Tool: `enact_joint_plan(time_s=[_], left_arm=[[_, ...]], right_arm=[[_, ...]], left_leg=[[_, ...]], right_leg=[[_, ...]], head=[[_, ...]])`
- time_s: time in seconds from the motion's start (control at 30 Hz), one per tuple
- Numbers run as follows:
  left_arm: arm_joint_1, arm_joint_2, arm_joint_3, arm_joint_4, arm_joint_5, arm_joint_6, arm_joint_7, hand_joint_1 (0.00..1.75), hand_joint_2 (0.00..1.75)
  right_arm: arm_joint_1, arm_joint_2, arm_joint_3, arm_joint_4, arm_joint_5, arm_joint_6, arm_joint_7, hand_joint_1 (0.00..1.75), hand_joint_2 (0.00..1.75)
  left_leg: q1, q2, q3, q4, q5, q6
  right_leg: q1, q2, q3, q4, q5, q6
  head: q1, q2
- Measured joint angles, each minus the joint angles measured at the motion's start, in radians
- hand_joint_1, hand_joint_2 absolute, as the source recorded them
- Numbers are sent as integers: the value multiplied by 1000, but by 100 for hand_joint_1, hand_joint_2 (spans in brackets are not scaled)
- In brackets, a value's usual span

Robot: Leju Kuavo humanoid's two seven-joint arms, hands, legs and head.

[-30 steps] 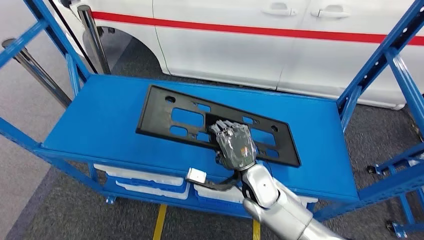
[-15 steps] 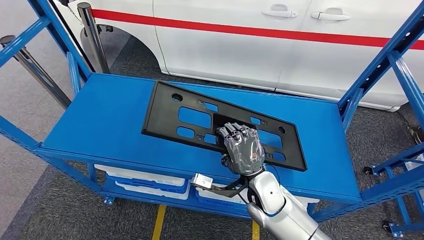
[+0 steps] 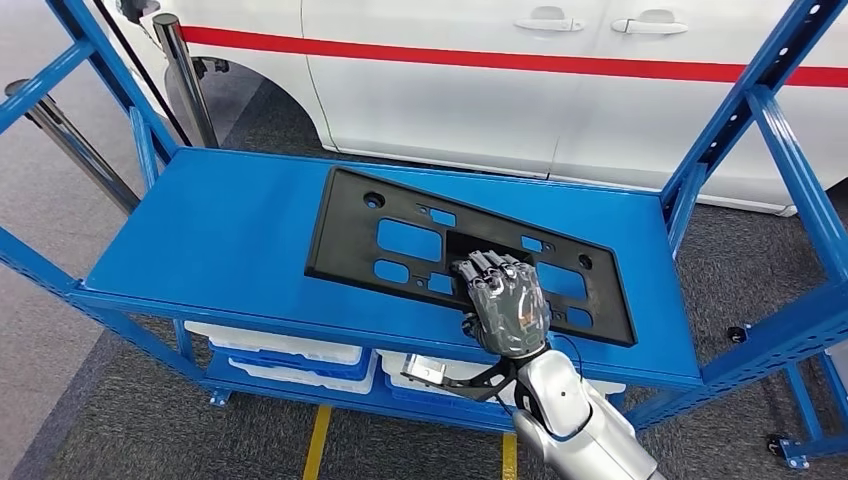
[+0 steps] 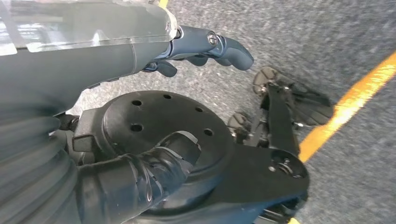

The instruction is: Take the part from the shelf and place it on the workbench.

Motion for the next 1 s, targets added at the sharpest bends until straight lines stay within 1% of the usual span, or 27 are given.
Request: enact_joint_plan(time_s=[0.03, 0.1, 0.13, 0.17, 0.2, 0.23, 0.27, 0.3, 0.33, 0.37, 0.43, 0.47, 0.5, 0.53, 0.6, 0.63, 0.67, 0.7, 0.73, 0.77, 0.8, 0.83, 0.87, 0.9, 0.93, 0.97, 1.0], left_arm=[[-9, 4, 0, 20, 0, 1, -10, 0, 175], [-25, 11, 0, 58, 2, 3, -26, 0, 175], [-32, 15, 0, 74, 3, 4, -31, 0, 175], [-38, 19, 0, 87, 4, 6, -35, 0, 175], [-44, 22, 0, 99, 6, 8, -39, 0, 175], [-50, 25, 0, 109, 8, 10, -43, 0, 175], [-57, 29, 1, 120, 11, 12, -48, 0, 175], [-63, 32, 1, 130, 14, 13, -53, 0, 175], [-70, 35, 1, 139, 16, 15, -57, 0, 175], [-76, 37, 2, 149, 18, 17, -62, 0, 175], [-85, 40, 5, 170, 19, 23, -69, 0, 175], [-90, 42, 7, 181, 20, 27, -74, 0, 175], [-94, 45, 10, 192, 21, 31, -79, 0, 175], [-99, 46, 14, 202, 22, 34, -86, 0, 175], [-106, 49, 20, 220, 23, 41, -101, 0, 175], [-109, 50, 23, 229, 22, 45, -108, 0, 175], [-112, 51, 24, 239, 21, 48, -115, 0, 175], [-116, 52, 25, 249, 20, 50, -121, 0, 175], [-120, 53, 25, 258, 18, 50, -125, 0, 175], [-124, 54, 25, 267, 15, 50, -129, 0, 175], [-128, 54, 25, 273, 12, 49, -130, 0, 175], [-130, 55, 25, 278, 10, 49, -131, 0, 175], [-133, 55, 25, 284, 8, 49, -132, 0, 175], [-135, 56, 25, 288, 7, 49, -134, 0, 175], [-136, 57, 25, 293, 7, 49, -135, 0, 175], [-137, 58, 25, 298, 7, 49, -136, 0, 175], [-138, 59, 25, 302, 7, 49, -137, 0, 175]], right_arm=[[3, -4, -3, -5, 3, 0, 2, 175, 175], [10, -11, -8, -11, 8, 0, 7, 175, 175], [13, -14, -9, -12, 9, 0, 8, 175, 175], [17, -16, -9, -12, 10, 0, 10, 175, 175], [19, -18, -9, -13, 10, 0, 11, 175, 175], [21, -20, -10, -14, 10, 0, 12, 175, 175], [21, -21, -11, -17, 9, 0, 15, 175, 175], [21, -23, -12, -21, 9, 0, 18, 175, 175], [21, -25, -13, -25, 8, 0, 21, 175, 175], [21, -26, -14, -28, 8, 0, 24, 175, 175], [22, -30, -14, -30, 8, 0, 28, 175, 175], [23, -33, -14, -32, 8, 0, 30, 175, 175], [23, -37, -14, -33, 9, 0, 31, 175, 175], [24, -41, -14, -35, 9, 0, 33, 175, 175], [26, -48, -15, -40, 10, 0, 35, 175, 175], [29, -52, -15, -41, 11, 0, 37, 175, 175], [33, -55, -15, -43, 13, 0, 40, 175, 175], [36, -59, -15, -46, 14, 0, 44, 175, 175], [39, -62, -15, -49, 15, 0, 47, 175, 175], [40, -64, -16, -53, 16, 0, 50, 175, 175], [41, -66, -16, -58, 17, 0, 52, 175, 175], [42, -67, -16, -62, 18, 0, 53, 175, 175], [43, -68, -17, -66, 18, -1, 54, 175, 175], [45, -69, -17, -69, 19, -1, 54, 175, 175], [46, -69, -17, -70, 19, -1, 54, 175, 175], [46, -70, -18, -72, 20, -1, 54, 175, 175], [46, -70, -18, -73, 20, -1, 55, 175, 175]], left_leg=[[2, 1, -16, 42, -38, -3], [2, 1, -57, 169, -122, -7], [2, 1, -68, 220, -148, -7], [2, 1, -64, 241, -157, -6], [1, 1, -38, 220, -148, -3], [-1, 1, 6, 161, -126, 3], [-4, 1, 58, 81, -108, 12], [-8, 1, 100, 13, -90, 19], [-12, 1, 125, -32, -80, 24], [-17, 1, 133, -52, -74, 29], [-19, 1, 124, -54, -53, 35], [-17, 4, 118, -59, -39, 40], [-13, 7, 109, -64, -24, 47], [-10, 10, 96, -68, -8, 53], [-9, 13, 66, -67, 18, 59], [-9, 13, 50, -66, 29, 58], [-9, 14, 33, -63, 39, 57], [-9, 14, 16, -58, 49, 54], [-8, 14, -1, -53, 57, 51], [-8, 14, -15, -46, 65, 47], [-8, 13, -28, -39, 72, 42], [-9, 13, -35, -36, 78, 36], [-10, 13, -38, -34, 86, 30], [-10, 12, -39, -36, 94, 23], [-10, 11, -40, -40, 103, 16], [-8, 10, -44, -39, 104, 10], [-6, 9, -53, -29, 87, 4]], right_leg=[[-1, -2, -8, -2, 8, -8], [5, -3, -29, -1, 23, -16], [8, -4, -41, 0, 31, -17], [12, -4, -52, 2, 39, -18], [14, -5, -64, 4, 47, -18], [17, -4, -73, 6, 55, -17], [18, -4, -81, 7, 63, -15], [20, -4, -87, 8, 71, -12], [19, -5, -90, 8, 78, -6], [18, -6, -91, 6, 86, 0], [17, -7, -92, -2, 103, 12], [16, -6, -96, -1, 99, 17], [16, -4, -105, 14, 76, 21], [15, -3, -117, 46, 34, 26], [9, -2, -145, 161, -70, 34], [7, -3, -152, 218, -100, 38], [5, -3, -148, 255, -105, 42], [3, -3, -128, 260, -90, 44], [1, -3, -91, 229, -65, 45], [-1, -3, -38, 166, -50, 46], [0, -2, 14, 94, -49, 44], [2, -1, 51, 39, -54, 39], [5, 0, 73, 2, -64, 34], [9, 1, 76, -9, -64, 27], [9, 2, 69, -8, -55, 18], [9, 0, 61, -12, -45, 9], [7, -2, 51, -14, -33, -1]], head=[[0, 0], [-1, 0], [-1, 0], [-1, 0], [-1, 0], [-1, 0], [-1, 0], [0, 0], [-1, 0], [0, 0], [-1, 0], [-2, 0], [-1, 0], [-1, 0], [1, 0], [1, 0], [1, 0], [1, 0], [1, 0], [0, 0], [0, 0], [0, 0], [0, 0], [0, 0], [0, 0], [1, 0], [1, 0]])
